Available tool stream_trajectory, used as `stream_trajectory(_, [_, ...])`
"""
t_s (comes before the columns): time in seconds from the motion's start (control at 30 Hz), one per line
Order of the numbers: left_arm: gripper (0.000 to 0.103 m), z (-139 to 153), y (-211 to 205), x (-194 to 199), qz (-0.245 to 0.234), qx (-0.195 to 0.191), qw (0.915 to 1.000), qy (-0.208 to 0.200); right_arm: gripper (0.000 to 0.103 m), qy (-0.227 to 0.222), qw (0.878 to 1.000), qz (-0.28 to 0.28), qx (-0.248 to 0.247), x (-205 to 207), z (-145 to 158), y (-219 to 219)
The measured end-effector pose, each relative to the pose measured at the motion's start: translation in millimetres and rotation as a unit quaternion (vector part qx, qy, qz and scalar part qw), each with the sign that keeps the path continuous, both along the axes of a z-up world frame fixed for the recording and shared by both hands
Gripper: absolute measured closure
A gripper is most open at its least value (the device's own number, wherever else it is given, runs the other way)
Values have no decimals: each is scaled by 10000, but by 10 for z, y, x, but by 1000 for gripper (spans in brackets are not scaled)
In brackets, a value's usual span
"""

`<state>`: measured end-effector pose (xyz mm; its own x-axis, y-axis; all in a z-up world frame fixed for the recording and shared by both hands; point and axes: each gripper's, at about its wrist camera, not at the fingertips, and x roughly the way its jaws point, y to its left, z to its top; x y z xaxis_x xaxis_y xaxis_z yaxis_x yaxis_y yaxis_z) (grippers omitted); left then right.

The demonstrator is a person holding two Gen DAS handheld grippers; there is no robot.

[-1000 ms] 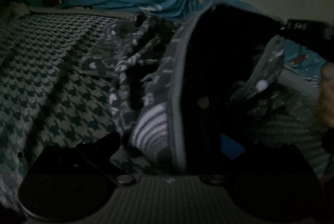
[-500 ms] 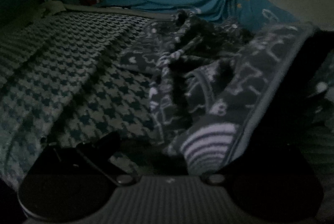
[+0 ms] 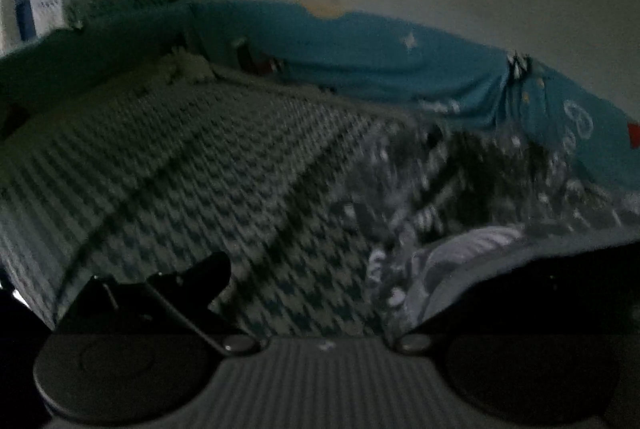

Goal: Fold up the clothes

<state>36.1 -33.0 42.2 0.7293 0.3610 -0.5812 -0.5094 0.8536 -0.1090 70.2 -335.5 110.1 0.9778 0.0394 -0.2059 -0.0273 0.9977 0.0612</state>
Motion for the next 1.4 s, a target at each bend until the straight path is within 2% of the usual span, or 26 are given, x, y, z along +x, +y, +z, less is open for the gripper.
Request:
stream_trajectory(0.23, [0, 281, -28, -134, 111, 257, 9993, -248, 91, -108, 9993, -127, 330, -359, -26, -93])
stream_trajectory(0.37, [0, 388, -63, -213, 98, 406, 9988, -267, 91, -124, 9993, -150, 330, -587, -62, -121])
stream_trajectory(0.5, [0, 449, -100, -351, 65, 548, 9982, -230, 91, 41, 9991, -162, 396, -783, -145, -203])
stream_trajectory(0.77, [1, 416, -139, -534, -14, 459, 9989, -61, 92, 367, 9986, -249, 284, -1124, -317, -258])
stream_trajectory(1.03, [1, 533, -174, -638, -43, 523, 9984, -197, 92, 406, 9982, -311, 315, -1217, -368, -295])
stream_trajectory(1.17, [0, 401, -179, -518, -130, 618, 9980, 20, 92, 747, 9959, -401, 299, -1109, -449, -252])
stream_trajectory(1.33, [0, 127, -164, -406, -248, 359, 9985, 345, 91, 1240, 9907, -493, 250, -982, -569, -211])
stream_trajectory(1.4, [0, 28, -158, -378, -283, 248, 9983, 436, 86, 1334, 9894, -512, 247, -962, -599, -217])
